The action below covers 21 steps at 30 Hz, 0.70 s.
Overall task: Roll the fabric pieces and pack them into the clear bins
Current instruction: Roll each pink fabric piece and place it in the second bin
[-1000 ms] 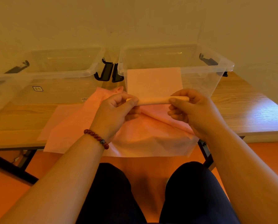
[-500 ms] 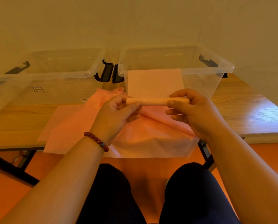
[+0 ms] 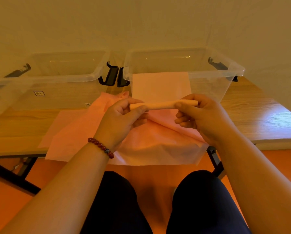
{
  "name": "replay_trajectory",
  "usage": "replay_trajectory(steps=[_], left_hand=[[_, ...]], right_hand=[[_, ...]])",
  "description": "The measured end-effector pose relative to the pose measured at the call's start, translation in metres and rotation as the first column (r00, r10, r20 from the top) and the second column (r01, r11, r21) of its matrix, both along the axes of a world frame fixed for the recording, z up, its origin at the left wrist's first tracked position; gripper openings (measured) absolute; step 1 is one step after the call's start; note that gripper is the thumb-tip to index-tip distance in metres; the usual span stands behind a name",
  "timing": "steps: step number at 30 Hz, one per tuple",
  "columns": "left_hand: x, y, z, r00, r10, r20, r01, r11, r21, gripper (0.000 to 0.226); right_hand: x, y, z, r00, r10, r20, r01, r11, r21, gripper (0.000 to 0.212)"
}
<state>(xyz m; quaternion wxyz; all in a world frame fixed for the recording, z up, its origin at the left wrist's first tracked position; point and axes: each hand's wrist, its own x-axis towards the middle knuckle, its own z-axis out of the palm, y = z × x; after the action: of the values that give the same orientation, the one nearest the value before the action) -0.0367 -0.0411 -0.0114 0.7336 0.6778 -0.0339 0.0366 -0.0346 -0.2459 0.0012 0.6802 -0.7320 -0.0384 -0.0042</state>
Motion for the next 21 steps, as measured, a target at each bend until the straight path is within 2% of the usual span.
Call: replay_trajectory(steps=[4, 9, 13, 16, 21], left_hand=[[0.0001, -0.0001, 0.0031, 1.000, 0.017, 0.009, -0.017, 1.000, -0.016, 0.012], [0.0003, -0.0013, 0.0060, 0.998, 0.052, 0.036, -0.054, 0.998, 0.038, 0.011], [-0.0005, -0.0010, 0.0059, 1.000, 0.017, 0.017, -0.017, 1.000, 0.009, 0.010], [-0.0023, -0.0021, 0.0061, 1.000, -0.031, 0.003, 0.031, 0.999, -0.024, 0.017], [-0.0031, -0.0016, 0.0054, 1.000, 0.001, 0.026, -0.001, 1.000, 0.024, 0.014]], right_hand=[[0.0002, 0.0021, -0.0007, 1.000, -0.029, -0.010, 0.028, 0.999, -0.027, 0.010], [0.0006, 0.0013, -0.0036, 0.998, -0.017, -0.060, 0.023, 0.994, 0.104, 0.021], [0.0021, 0.0012, -0.0040, 0.999, -0.018, -0.046, 0.022, 0.997, 0.071, 0.006], [0.0035, 0.0022, -0.0024, 0.998, -0.033, -0.050, 0.036, 0.997, 0.063, 0.012], [0.0009, 0.0022, -0.0016, 0.997, 0.032, -0.077, -0.024, 0.995, 0.096, 0.010]])
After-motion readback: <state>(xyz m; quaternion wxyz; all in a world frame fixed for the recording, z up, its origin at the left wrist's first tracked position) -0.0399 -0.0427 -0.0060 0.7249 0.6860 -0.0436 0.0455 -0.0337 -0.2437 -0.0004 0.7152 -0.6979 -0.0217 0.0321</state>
